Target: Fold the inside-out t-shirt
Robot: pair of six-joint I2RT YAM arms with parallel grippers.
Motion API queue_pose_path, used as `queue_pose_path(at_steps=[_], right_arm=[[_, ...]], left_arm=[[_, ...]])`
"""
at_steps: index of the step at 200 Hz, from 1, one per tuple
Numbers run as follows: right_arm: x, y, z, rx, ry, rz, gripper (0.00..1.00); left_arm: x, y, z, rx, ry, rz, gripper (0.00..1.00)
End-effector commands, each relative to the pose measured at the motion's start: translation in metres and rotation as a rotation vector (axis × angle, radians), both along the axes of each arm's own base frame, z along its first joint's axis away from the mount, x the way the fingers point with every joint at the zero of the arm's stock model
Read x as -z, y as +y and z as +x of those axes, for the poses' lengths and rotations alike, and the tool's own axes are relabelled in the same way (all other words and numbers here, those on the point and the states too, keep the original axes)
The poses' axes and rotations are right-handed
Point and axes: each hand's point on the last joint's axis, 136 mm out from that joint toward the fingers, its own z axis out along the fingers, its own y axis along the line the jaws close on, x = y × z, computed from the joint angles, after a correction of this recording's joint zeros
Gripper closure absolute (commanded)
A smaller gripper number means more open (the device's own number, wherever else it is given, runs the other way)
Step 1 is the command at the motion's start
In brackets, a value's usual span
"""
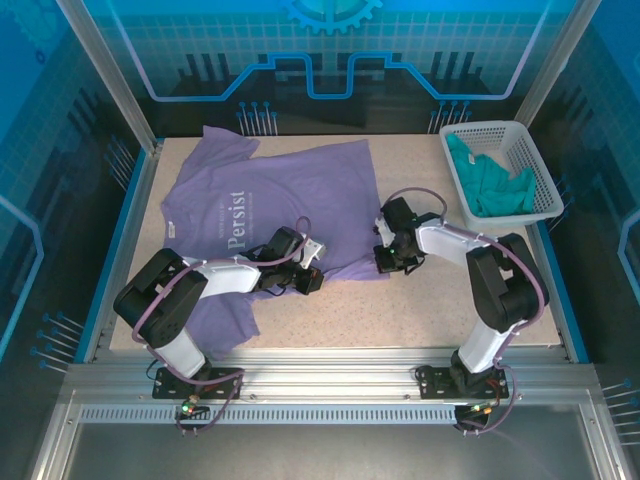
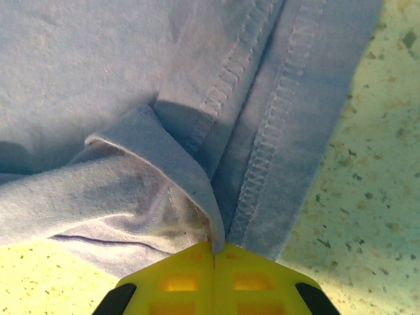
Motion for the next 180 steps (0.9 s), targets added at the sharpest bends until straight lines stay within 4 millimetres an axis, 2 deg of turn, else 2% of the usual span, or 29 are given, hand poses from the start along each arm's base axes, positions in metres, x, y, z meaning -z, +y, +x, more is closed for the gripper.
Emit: queue_pose_path(at_steps=[1, 31, 48, 62, 72, 96, 114, 131, 152, 180], right_arm=[[-0.025, -0.006, -0.001, 0.02, -0.041, 0.046, 1.0], [-0.05, -0.007, -0.001, 0.071, -0.076, 0.197, 1.0], [-0.055, -0.011, 0.006, 0.121, -0.095, 0.268, 1.0], [-0.056, -0.016, 0.016, 0.155, -0.115, 0.287, 1.0], [-0.055, -0.022, 0.023, 0.18, -0.128, 0.286, 1.0], [-0.047, -0.041, 0.037, 0.251, -0.133, 0.272, 1.0], [-0.047, -0.055, 0.048, 0.308, -0.157, 0.276, 1.0], [-0.048, -0.071, 0.055, 0.361, -0.174, 0.27, 1.0], [-0.054, -0.093, 0.064, 0.413, -0.22, 0.216, 1.0], [-0.065, -0.116, 0.069, 0.471, -0.269, 0.179, 1.0]], left_arm=[[-0.011, -0.007, -0.001, 0.016, 0.002, -0.043, 0.95], [-0.036, -0.016, -0.002, 0.021, -0.024, -0.122, 0.62], [-0.05, -0.008, 0.001, -0.026, -0.041, -0.16, 0.52], [-0.059, 0.011, 0.007, -0.123, -0.025, -0.191, 0.47], [-0.06, 0.033, 0.014, -0.239, 0.011, -0.211, 0.44], [-0.041, 0.085, 0.027, -0.511, 0.125, -0.193, 0.4], [-0.026, 0.104, 0.037, -0.608, 0.179, -0.183, 0.4], [-0.019, 0.101, 0.054, -0.621, 0.205, -0.18, 0.39], [-0.007, 0.086, 0.081, -0.608, 0.24, -0.168, 0.39], [-0.003, 0.045, 0.118, -0.545, 0.242, -0.161, 0.39]])
